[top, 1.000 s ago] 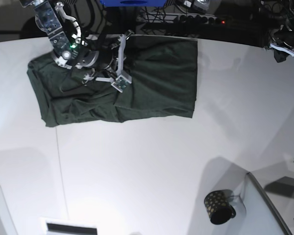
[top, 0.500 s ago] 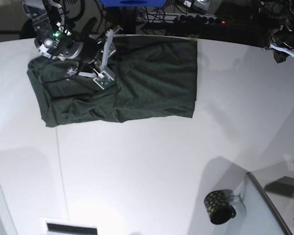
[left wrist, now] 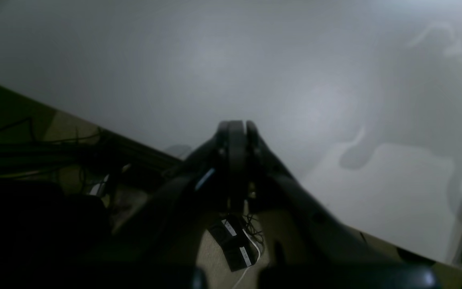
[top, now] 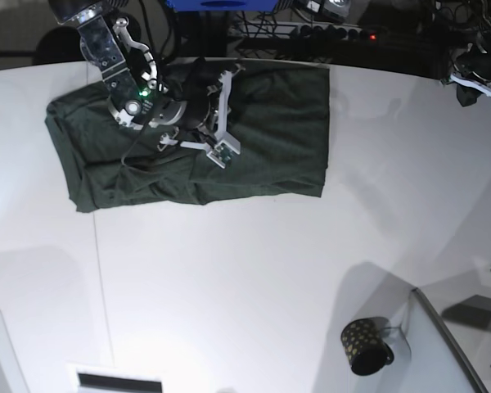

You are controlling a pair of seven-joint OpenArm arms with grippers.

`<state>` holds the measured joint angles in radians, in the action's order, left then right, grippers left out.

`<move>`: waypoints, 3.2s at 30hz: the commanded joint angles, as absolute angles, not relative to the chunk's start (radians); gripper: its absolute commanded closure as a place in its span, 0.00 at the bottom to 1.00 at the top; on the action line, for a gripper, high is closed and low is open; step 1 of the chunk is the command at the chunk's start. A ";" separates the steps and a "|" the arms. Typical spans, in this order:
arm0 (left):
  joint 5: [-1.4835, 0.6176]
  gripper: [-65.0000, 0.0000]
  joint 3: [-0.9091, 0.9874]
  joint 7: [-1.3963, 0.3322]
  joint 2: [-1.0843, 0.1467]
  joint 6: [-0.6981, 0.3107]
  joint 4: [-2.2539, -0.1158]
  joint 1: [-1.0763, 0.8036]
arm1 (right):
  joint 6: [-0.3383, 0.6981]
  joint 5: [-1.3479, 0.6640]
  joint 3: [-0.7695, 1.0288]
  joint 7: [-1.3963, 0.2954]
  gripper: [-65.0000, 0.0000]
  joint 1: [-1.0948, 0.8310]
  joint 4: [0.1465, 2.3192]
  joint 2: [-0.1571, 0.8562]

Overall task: Layout the t-shirt on the table in an organized manner, then fold the t-shirt properly
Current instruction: 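Press the folded layer flat with the right gripper, then smooth the folded shirt with the right gripper and withdraw it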

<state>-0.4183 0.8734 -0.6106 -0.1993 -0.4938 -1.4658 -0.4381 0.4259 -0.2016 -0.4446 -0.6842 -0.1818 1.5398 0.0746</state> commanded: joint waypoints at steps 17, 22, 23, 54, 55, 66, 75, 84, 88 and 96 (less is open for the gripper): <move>-0.426 1.00 0.881 -0.588 -0.222 -0.492 -1.426 -0.421 | 0.426 -0.208 -0.341 -0.740 1.00 -0.349 1.785 0.177; -0.426 1.00 0.880 -0.590 -0.220 -0.492 -1.426 -0.421 | 0.426 -0.208 -0.348 -0.743 1.00 -0.243 1.704 0.122; -0.426 1.00 0.880 -0.590 -0.220 -0.492 -1.426 -0.421 | 0.426 -0.208 -0.348 -0.743 1.00 -0.222 1.664 0.105; -0.426 1.00 0.888 -0.590 -0.222 -0.492 -1.426 -0.443 | 0.426 -0.209 -0.344 -0.733 0.51 0.114 1.326 0.108; -0.426 1.00 0.888 -0.590 -0.222 -0.492 -1.426 -0.444 | 0.426 -0.209 -0.344 -0.730 0.50 0.120 1.314 0.108; -0.426 1.00 0.885 -0.590 -0.222 -0.492 -1.426 -0.440 | 0.426 -0.209 -0.346 -0.699 0.50 0.125 1.264 0.073; -0.426 1.00 0.888 -0.588 -0.222 -0.492 -1.426 -0.440 | 0.426 -0.209 -0.346 -0.705 1.00 0.147 1.256 0.045; -0.426 1.00 0.888 -0.588 -0.222 -0.492 -1.426 -0.438 | 0.426 -0.208 -0.346 -0.708 0.96 0.173 1.299 0.050; -0.426 1.00 0.888 -0.588 -0.222 -0.492 -1.426 -0.438 | 0.426 -0.208 -0.346 -0.708 0.95 0.197 1.253 0.047; -0.426 1.00 0.885 -0.588 -0.222 -0.492 -1.425 -0.437 | 0.426 -0.209 -0.312 -0.820 0.55 0.202 1.340 0.076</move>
